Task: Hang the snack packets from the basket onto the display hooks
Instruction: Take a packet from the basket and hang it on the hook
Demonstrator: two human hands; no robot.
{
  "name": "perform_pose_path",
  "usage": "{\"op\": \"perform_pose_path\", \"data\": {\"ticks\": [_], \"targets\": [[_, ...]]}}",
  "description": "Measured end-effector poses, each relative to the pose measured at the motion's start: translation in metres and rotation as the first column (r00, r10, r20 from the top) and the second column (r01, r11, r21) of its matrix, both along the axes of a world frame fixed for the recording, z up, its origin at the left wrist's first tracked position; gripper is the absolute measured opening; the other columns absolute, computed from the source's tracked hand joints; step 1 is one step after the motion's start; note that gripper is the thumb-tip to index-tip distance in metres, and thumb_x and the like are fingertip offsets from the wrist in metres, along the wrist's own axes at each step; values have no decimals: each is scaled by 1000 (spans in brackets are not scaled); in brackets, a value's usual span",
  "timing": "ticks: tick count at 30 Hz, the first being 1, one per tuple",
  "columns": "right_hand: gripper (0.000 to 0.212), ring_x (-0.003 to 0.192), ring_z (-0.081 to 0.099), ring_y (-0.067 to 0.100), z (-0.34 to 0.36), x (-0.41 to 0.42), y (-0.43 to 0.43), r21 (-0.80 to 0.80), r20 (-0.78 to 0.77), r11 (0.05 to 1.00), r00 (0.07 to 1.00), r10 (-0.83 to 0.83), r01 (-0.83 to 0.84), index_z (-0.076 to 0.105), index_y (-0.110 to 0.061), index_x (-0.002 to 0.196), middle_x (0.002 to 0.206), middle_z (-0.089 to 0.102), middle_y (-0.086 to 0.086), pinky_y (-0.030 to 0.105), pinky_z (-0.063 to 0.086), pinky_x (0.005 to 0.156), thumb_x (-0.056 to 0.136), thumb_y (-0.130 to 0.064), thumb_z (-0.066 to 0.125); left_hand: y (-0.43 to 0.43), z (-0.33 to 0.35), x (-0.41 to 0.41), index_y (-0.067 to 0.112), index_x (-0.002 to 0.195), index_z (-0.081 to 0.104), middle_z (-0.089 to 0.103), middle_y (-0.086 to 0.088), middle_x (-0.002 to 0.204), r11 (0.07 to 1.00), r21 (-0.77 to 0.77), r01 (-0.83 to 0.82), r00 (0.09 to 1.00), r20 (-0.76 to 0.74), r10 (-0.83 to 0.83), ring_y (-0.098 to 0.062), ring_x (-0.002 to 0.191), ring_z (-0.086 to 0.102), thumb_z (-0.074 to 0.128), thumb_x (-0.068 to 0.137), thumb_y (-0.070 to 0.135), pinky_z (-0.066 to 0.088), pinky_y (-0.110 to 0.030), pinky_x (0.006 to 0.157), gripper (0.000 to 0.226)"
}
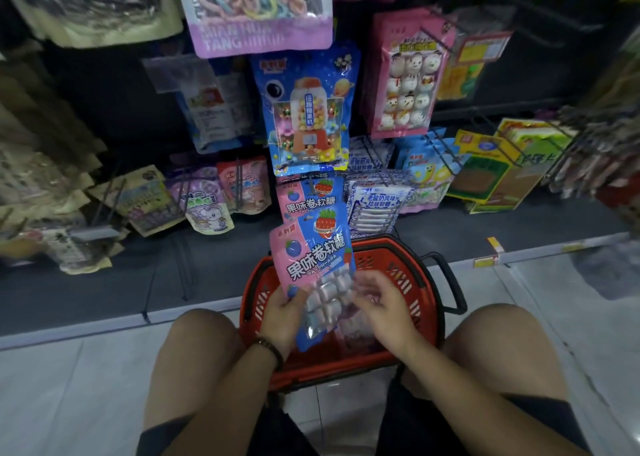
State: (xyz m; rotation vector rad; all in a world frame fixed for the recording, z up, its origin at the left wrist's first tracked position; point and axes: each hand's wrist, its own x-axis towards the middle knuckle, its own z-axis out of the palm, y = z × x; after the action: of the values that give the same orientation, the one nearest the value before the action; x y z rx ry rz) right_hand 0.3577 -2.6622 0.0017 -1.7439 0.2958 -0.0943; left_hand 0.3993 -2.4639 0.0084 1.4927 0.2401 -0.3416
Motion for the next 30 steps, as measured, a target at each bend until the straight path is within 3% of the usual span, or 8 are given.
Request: {"op": "perform_pose_path", "data": {"ticks": [5, 9, 15, 19, 24, 27, 28, 30], "targets": [[26, 113, 74, 27, 11, 32, -25, 216, -69, 976, 997, 20, -4, 69, -17, 126, 120, 77, 7, 38, 61, 94, 101, -12, 71, 5, 5, 6, 9, 122, 74, 82, 0, 118, 994, 3, 109, 994, -9, -109, -17, 114, 75, 61, 106, 6, 57, -33, 105, 21], [22, 96, 76, 11, 33, 50, -32, 181, -13, 979, 995, 98, -94, 72, -17, 118, 107, 82, -2, 25, 60, 84, 102, -3, 67, 6, 9, 21, 14, 141, 63, 76, -1, 134, 983, 12, 183, 976, 116, -184, -17, 125, 71, 64, 105, 7, 55, -35, 108, 36], [17, 92, 79, 26, 33, 74, -33, 52, -23, 998, 999, 33, -31, 80, -25, 100, 96, 82, 4, 50, 65, 88, 96, -9, 77, 6, 20, 50, 28, 108, 74, 82, 21, 99, 981, 182, 71, 979, 175, -104, 2, 94, 76, 70, 104, 20, 61, -37, 97, 10], [32, 63, 69, -1, 31, 93, -36, -108, -17, 994, 1000, 9, -11, 74, -34, 72, 66, 73, -18, 30, 54, 68, 90, -9, 84, 9, 18, 81, 43, 99, 79, 82, 4, 95, 951, 304, 50, 962, 240, -127, -22, 91, 78, 81, 92, 26, 63, -48, 89, 18], [17, 64, 64, 6, 35, 122, -29, -71, 55, 998, 998, 1, 3, 76, -25, 100, 66, 69, -12, 25, 50, 67, 97, -9, 76, -7, 16, 115, 50, 85, 72, 74, 4, 94, 892, 434, -125, 938, 344, -36, -25, 94, 72, 84, 91, 13, 59, -45, 95, 40], [16, 91, 73, 7, 37, 140, -27, -62, 103, 998, 995, 16, -9, 77, -26, 98, 95, 77, -11, 15, 52, 82, 97, -11, 76, -13, 12, 131, 39, 73, 82, 64, -7, 108, 985, 126, -120, 966, 246, 86, -38, 107, 64, 63, 98, -14, 53, -52, 107, 62], [17, 97, 73, 9, 35, 145, -27, -63, 102, 998, 994, 27, -21, 77, -29, 97, 100, 78, -11, 18, 54, 87, 97, -13, 76, -13, 9, 136, 32, 74, 83, 64, -13, 112, 992, 41, -122, 969, 219, 111, -40, 109, 62, 59, 97, -19, 53, -54, 108, 61], [12, 101, 74, 17, 26, 154, -29, -60, 72, 997, 996, 47, -43, 77, -34, 98, 103, 78, -9, 34, 60, 94, 97, -22, 78, -14, 4, 144, 22, 85, 83, 72, -15, 116, 994, 70, -89, 973, 220, 71, -35, 110, 69, 69, 95, -12, 56, -48, 104, 37]]}}
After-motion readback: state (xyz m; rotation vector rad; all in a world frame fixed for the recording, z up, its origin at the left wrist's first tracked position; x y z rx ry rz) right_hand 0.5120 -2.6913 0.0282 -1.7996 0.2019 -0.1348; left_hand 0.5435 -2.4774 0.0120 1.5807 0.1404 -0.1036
